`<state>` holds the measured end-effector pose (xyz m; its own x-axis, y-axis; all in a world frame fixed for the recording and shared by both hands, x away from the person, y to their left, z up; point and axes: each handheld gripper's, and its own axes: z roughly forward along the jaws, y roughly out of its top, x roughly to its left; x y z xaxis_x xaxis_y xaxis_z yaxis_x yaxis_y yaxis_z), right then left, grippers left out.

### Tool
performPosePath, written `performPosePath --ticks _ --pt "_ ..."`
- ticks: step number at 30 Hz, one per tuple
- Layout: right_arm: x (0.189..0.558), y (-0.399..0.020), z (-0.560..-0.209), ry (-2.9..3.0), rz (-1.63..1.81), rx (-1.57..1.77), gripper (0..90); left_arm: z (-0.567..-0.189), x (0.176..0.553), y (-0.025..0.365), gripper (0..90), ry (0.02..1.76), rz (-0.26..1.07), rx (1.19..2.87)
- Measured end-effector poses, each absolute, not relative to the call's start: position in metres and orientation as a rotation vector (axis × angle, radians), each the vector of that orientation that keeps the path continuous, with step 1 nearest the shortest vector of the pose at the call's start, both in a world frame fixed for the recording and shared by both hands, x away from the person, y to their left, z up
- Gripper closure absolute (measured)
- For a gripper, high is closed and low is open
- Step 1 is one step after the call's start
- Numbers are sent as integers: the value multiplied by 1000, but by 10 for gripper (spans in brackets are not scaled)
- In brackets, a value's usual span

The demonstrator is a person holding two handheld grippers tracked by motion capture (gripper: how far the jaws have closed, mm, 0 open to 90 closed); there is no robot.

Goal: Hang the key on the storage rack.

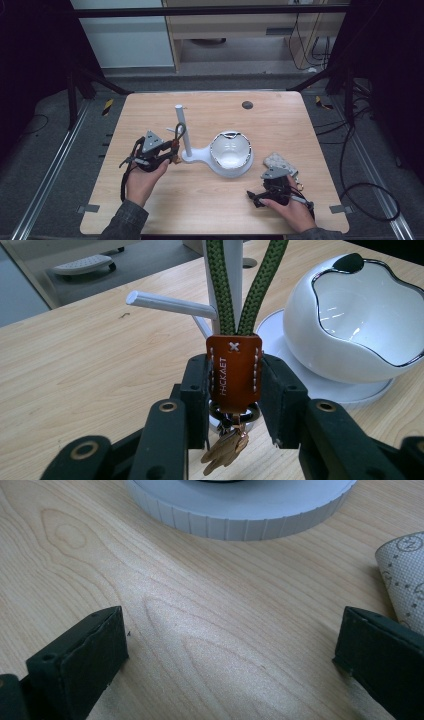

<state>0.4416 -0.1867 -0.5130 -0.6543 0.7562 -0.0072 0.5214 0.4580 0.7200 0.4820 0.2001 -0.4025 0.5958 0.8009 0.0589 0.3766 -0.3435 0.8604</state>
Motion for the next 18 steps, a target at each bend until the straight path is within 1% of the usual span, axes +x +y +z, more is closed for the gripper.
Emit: performPosePath --ticks 3,5,6,7,8,10,11,13,14,15,16,18 --pt "442 -187 -513 2385 1012 1083 3 -403 484 200 654 941 597 1949" --pt "442 -187 -513 2386 1013 1088 3 -404 484 200 620 947 594 1947" --pt "442 -187 -513 2386 1013 1088 2 -404 484 200 512 953 596 1948" --pt "442 -187 -513 2386 1013 1088 2 -405 484 201 512 956 599 1945" --pt "442 -187 -513 2386 1014 1087 3 -406 485 202 444 955 591 1951" --pt "442 -187 -513 2386 1015 1087 3 -410 485 204 375 956 568 1964" --pt "442 -187 -513 2386 1015 1088 3 -413 484 205 375 954 555 1976" --pt "442 -188 -513 2390 1008 1079 3 -419 482 209 308 961 550 1975" --pt "443 -190 -510 2387 978 1106 55 -422 481 211 240 965 545 1972" --pt "443 -190 -510 2387 978 1106 55 -426 480 213 240 969 536 1969" --pt "443 -191 -507 2383 958 1122 63 -430 480 216 216 975 530 1961" --pt "442 -196 -497 2372 946 1111 45 -439 480 220 171 985 529 1962"
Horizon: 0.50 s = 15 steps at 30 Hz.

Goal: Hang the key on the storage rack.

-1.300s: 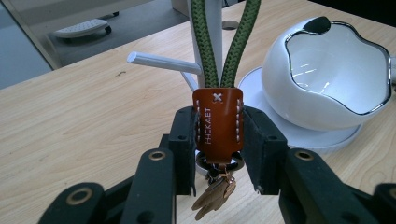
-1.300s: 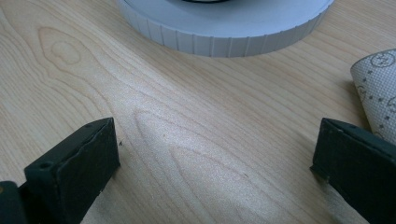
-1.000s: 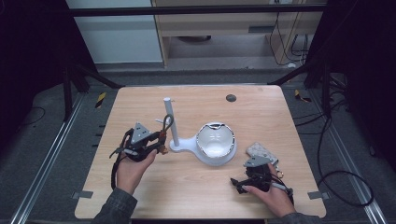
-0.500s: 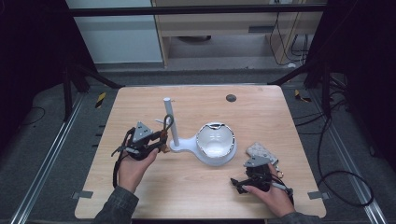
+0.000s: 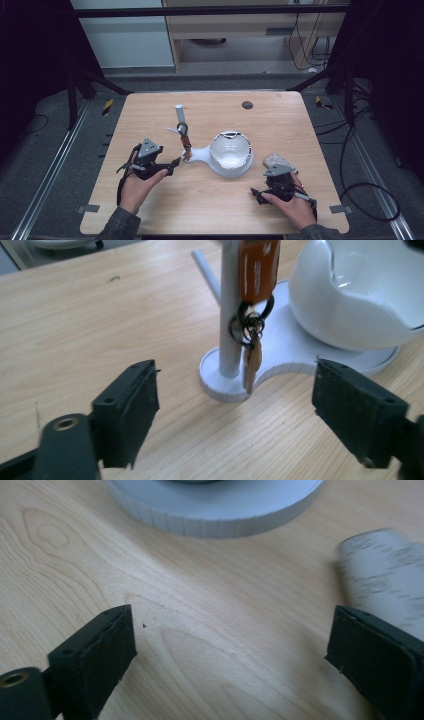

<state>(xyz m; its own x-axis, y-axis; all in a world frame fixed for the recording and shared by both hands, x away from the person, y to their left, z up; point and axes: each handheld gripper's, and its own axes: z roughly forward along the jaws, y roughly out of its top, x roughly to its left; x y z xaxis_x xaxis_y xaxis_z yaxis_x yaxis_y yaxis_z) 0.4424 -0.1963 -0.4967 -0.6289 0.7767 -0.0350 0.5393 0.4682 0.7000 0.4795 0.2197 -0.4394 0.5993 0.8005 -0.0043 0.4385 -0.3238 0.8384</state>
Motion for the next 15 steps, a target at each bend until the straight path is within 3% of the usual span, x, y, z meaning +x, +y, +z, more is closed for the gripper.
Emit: performPosePath --ticks 6,15 --pt "442 -225 -445 2314 826 1162 69 -465 482 229 97 1008 489 2032" --pt "457 -249 -426 2323 727 1199 69 -483 489 255 73 1134 499 2002"
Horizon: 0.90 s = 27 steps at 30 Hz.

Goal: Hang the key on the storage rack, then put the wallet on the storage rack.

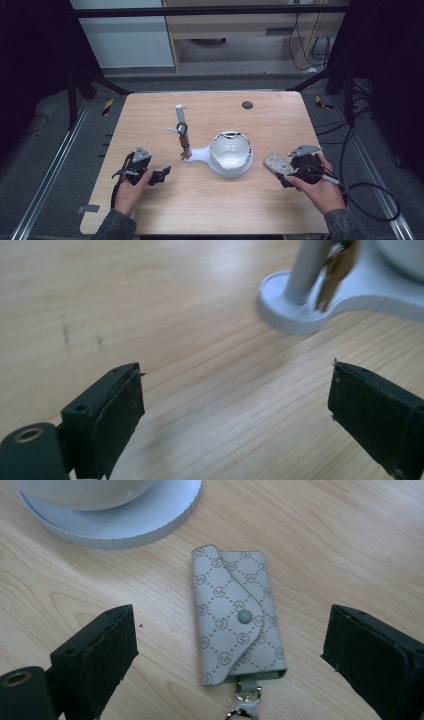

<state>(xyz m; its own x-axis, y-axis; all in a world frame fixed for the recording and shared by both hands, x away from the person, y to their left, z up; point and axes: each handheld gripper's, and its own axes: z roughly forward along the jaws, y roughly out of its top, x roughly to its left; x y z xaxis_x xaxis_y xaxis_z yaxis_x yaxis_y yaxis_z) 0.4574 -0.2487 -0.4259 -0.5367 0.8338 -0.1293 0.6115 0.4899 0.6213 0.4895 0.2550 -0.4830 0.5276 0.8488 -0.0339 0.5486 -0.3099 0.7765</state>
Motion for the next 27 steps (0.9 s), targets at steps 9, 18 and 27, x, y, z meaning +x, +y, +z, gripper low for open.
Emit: performPosePath --ticks 9,18,27 --pt "468 -257 -426 2368 701 1220 67 -497 494 275 70 1267 518 2015" --pt "464 -262 -431 2373 721 1244 67 -501 497 278 64 1296 521 2026" --pt "462 -263 -442 2404 688 1284 84 -507 498 275 31 1262 548 2057"
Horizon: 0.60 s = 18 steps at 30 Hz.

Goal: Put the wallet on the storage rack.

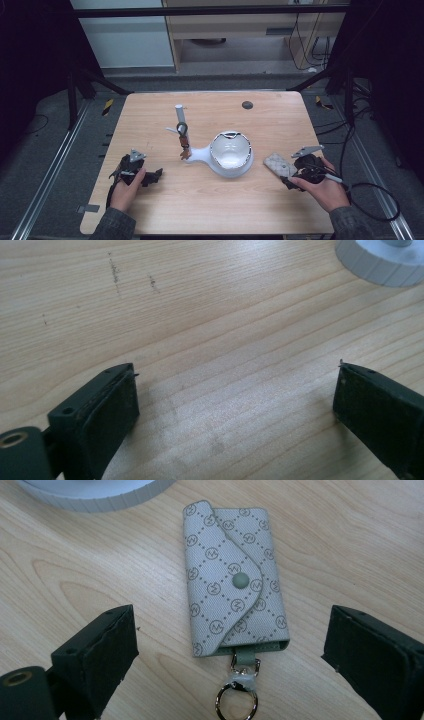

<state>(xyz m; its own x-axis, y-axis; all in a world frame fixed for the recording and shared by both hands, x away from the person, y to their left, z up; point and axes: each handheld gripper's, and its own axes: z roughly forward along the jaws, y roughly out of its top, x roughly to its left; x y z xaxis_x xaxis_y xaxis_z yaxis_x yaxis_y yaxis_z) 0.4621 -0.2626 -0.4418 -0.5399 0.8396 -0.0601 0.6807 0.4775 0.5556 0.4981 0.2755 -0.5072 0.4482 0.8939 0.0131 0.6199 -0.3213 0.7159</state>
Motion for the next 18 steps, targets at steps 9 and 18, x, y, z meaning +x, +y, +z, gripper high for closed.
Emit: performPosePath --ticks 9,18 --pt "462 -265 -444 2444 655 1293 138 -508 498 275 13 1252 554 2067" --pt "480 -263 -452 2503 598 1367 92 -508 498 274 9 1250 556 2070"
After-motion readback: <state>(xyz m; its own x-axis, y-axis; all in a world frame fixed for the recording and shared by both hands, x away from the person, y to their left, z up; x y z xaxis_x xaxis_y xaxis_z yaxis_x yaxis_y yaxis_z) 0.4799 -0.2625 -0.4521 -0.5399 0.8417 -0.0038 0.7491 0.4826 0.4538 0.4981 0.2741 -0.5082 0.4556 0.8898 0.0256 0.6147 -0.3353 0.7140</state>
